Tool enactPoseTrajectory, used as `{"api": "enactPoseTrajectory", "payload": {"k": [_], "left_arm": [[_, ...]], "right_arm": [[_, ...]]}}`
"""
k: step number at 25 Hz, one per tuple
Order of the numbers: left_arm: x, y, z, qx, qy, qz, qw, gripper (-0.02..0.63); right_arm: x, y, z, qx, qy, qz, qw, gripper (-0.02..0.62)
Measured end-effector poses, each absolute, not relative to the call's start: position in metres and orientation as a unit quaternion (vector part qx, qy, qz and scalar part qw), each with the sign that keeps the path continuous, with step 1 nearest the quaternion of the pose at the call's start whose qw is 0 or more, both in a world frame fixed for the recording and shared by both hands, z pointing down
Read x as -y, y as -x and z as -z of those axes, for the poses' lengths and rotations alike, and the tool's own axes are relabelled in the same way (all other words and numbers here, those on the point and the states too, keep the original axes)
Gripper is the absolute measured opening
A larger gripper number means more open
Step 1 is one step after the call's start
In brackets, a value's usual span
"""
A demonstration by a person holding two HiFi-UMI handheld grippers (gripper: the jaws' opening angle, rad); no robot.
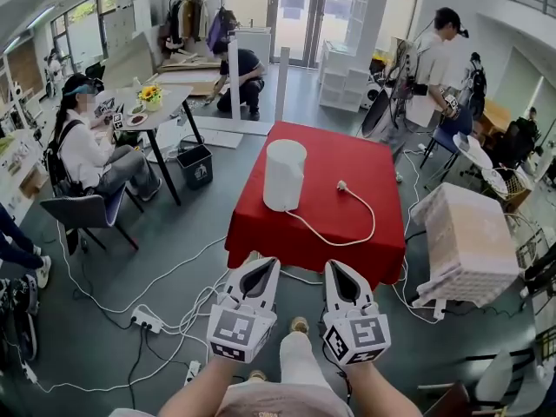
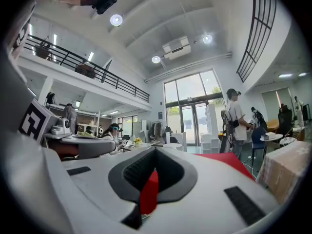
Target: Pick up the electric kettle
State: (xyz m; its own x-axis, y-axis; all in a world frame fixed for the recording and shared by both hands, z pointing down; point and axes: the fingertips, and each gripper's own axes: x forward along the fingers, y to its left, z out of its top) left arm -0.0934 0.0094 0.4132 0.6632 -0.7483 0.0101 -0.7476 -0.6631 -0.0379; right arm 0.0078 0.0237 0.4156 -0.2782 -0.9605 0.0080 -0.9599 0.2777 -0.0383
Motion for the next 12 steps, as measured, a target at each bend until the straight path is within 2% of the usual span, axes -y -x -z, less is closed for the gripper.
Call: {"api": "enactPoseTrajectory", "payload": {"k": [12], "left_arm": [[0.047, 0.074, -0.415, -0.412, 0.911, 0.007, 0.015, -0.012]], "right_arm": [[0.035, -0.019, -0.422, -0.812, 0.583, 0.021, -0.001, 0.012]]}}
